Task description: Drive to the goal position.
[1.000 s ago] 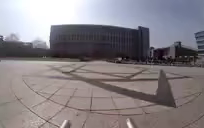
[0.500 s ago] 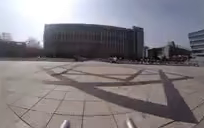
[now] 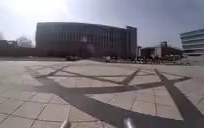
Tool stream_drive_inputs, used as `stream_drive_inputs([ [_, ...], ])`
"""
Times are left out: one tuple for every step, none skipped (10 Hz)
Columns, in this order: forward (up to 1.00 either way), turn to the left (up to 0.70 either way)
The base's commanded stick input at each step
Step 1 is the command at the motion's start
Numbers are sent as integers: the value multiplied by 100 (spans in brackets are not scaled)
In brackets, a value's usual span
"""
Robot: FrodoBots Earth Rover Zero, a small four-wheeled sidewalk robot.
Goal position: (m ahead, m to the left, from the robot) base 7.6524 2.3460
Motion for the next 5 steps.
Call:
stream_drive_inputs([
  [100, 0],
  [100, 2],
  [100, 36],
  [100, 40],
  [100, 40],
])
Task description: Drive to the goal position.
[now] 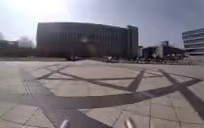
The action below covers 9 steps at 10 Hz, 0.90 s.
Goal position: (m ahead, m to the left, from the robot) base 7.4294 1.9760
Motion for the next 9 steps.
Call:
stream_drive_inputs([
  [100, 15],
  [100, 0],
  [100, 0],
  [100, 0],
  [100, 0],
  [100, 0],
  [100, 0],
  [100, 0],
  [100, 0],
])
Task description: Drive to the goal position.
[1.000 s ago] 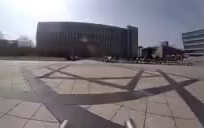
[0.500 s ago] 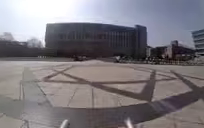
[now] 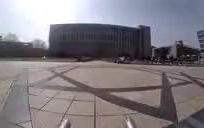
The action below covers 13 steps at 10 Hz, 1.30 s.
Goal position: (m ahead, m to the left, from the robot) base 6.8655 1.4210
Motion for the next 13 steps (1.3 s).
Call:
stream_drive_inputs([
  [100, 0],
  [100, 0],
  [100, 0],
  [100, 0],
  [100, 0],
  [100, 0],
  [100, 0],
  [100, 0],
  [100, 0],
  [100, 0],
  [100, 0],
  [100, 0],
  [100, 0],
])
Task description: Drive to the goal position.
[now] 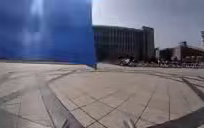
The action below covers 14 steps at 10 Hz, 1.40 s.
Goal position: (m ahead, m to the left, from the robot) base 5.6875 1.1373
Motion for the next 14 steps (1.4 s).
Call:
stream_drive_inputs([
  [100, 0],
  [100, 0],
  [100, 0],
  [100, 0],
  [100, 0],
  [100, 0],
  [100, 0],
  [100, 0],
  [100, 0],
  [100, 0],
  [100, 0],
  [100, 0],
  [100, 0],
  [100, 0],
])
